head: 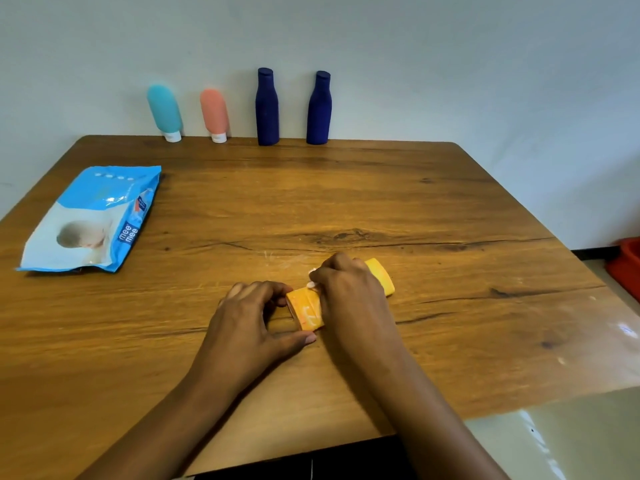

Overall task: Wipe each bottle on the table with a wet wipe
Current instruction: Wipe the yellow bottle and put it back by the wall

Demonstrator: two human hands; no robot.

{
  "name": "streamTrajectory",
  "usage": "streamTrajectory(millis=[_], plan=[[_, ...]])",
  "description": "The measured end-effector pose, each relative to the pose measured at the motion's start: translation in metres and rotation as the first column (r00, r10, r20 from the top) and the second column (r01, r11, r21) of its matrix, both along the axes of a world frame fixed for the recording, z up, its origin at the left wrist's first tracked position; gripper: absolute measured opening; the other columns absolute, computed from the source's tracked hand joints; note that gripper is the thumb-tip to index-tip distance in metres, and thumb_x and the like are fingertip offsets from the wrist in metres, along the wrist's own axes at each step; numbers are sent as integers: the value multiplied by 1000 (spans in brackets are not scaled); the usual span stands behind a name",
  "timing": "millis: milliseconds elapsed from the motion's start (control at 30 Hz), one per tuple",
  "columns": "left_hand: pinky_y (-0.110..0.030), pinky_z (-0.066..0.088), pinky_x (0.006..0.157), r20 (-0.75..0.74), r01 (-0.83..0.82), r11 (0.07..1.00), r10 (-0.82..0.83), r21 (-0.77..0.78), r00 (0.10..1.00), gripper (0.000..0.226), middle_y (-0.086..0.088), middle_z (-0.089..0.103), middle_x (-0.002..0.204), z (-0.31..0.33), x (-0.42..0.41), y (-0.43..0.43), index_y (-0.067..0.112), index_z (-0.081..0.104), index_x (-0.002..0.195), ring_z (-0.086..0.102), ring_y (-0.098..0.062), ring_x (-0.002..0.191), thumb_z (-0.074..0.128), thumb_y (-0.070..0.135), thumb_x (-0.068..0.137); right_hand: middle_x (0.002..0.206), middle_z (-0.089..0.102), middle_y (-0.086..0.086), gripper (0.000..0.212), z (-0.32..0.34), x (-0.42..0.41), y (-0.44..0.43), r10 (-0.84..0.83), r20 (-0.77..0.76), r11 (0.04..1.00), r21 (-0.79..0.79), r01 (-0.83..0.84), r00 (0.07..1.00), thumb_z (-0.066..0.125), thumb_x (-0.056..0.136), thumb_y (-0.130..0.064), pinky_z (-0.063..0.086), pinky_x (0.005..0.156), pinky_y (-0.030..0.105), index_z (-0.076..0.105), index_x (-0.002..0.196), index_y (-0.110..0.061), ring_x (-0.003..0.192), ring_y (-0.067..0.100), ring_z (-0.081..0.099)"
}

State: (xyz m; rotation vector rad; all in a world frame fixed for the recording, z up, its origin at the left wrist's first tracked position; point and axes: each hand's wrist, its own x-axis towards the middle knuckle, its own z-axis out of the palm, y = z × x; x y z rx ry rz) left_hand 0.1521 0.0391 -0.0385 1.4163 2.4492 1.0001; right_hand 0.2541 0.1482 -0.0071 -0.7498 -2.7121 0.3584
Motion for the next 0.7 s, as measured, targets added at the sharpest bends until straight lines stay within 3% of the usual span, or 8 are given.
streamTrajectory(millis=[133, 300, 433, 567, 700], plan=[[-15, 37, 74, -13, 14, 1000, -14, 15, 1000, 61, 20, 50, 94, -1, -2, -2, 26, 59, 112, 45, -5, 96, 70, 54, 59, 115, 54, 4, 35, 3, 1, -26, 170, 24, 985, 8, -170, 985, 57, 87, -12, 40, 84, 30, 58, 123, -16, 102, 19, 45], [-10, 35, 73, -35, 17, 999, -16, 32, 999, 68, 21, 51, 93, 0, 1, -1, 27, 58, 117, 42, -2, 96, 83, 47, 57, 115, 57, 6, 31, 11, -5, 4, 29, 70, 999, 29, -31, 997, 49, 93, -12, 38, 83, 29, 58, 122, -16, 106, 21, 47], [-12, 37, 69, -102, 38, 998, -31, 59, 994, 67, 15, 53, 92, -1, 1, -3, 17, 62, 111, 46, -9, 93, 75, 53, 56, 114, 58, 7, 31, 22, -19, -5, 136, 184, 986, 70, -151, 974, 55, 89, -14, 40, 84, 29, 55, 120, -16, 108, 22, 50], [-10, 34, 68, -138, 40, 998, -33, 50, 990, 68, 8, 61, 92, -1, 1, -3, 14, 65, 110, 47, -9, 91, 84, 46, 53, 113, 64, 2, 28, 23, -12, 12, 81, 106, 996, 15, -83, 991, 52, 92, -14, 41, 82, 29, 56, 119, -19, 107, 20, 56], [-9, 32, 68, -156, 44, 998, -38, 34, 987, 67, 8, 61, 92, -1, 1, -2, 16, 65, 110, 45, -8, 90, 80, 48, 54, 114, 62, 2, 28, 16, -6, 9, 24, 30, 1000, 10, -25, 999, 49, 94, -13, 41, 84, 29, 58, 120, -19, 106, 19, 53]])
